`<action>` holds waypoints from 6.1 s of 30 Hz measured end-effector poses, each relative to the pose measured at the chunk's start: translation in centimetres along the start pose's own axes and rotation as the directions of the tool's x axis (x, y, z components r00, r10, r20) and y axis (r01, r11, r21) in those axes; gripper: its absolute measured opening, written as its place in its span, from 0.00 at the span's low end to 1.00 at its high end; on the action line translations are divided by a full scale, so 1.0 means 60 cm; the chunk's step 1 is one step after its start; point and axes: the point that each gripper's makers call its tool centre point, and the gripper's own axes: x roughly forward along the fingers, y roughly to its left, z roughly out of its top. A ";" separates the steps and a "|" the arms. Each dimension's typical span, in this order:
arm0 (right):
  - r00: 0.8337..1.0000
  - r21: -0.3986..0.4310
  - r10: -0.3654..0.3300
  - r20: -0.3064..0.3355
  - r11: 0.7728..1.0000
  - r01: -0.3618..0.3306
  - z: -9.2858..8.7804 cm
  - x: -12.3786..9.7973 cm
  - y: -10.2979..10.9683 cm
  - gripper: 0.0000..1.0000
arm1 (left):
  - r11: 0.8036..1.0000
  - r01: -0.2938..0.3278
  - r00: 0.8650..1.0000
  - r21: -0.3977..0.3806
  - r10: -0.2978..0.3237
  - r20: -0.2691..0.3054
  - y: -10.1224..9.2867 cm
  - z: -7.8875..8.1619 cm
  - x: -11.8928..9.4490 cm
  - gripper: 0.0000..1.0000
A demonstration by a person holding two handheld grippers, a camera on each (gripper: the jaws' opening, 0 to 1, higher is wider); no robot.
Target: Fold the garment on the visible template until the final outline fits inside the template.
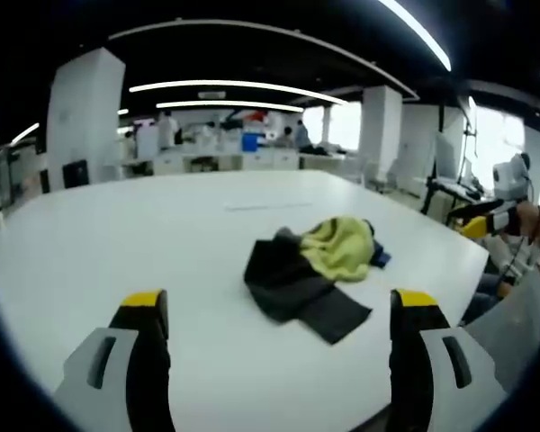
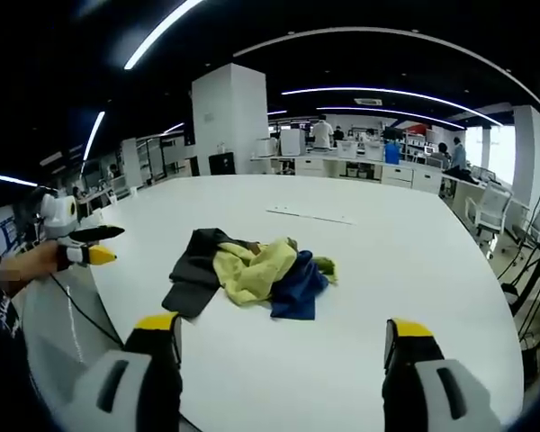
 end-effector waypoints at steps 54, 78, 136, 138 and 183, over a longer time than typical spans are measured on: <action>0.998 0.033 -0.025 0.062 0.999 0.023 0.028 -0.011 -0.015 0.92 | 1.000 0.021 1.000 -0.001 -0.021 -0.010 0.006 -0.005 0.003 0.97; 0.999 0.006 0.004 0.054 1.000 -0.005 0.052 0.030 -0.036 0.76 | 0.999 0.029 0.999 0.029 -0.029 -0.016 -0.010 0.048 0.029 0.89; 0.998 0.201 0.029 -0.055 0.980 -0.017 0.013 0.292 -0.068 0.14 | 0.998 -0.068 0.983 0.001 0.067 -0.173 -0.032 -0.008 0.312 0.15; 0.998 0.209 0.029 -0.058 0.978 -0.016 0.010 0.295 -0.067 0.13 | 0.996 -0.090 0.981 0.003 0.089 -0.173 -0.024 -0.010 0.312 0.12; 1.000 0.151 0.004 -0.016 0.988 -0.001 0.084 0.259 -0.107 0.00 | 0.979 -0.201 0.973 0.016 0.202 -0.110 0.079 0.082 0.266 0.00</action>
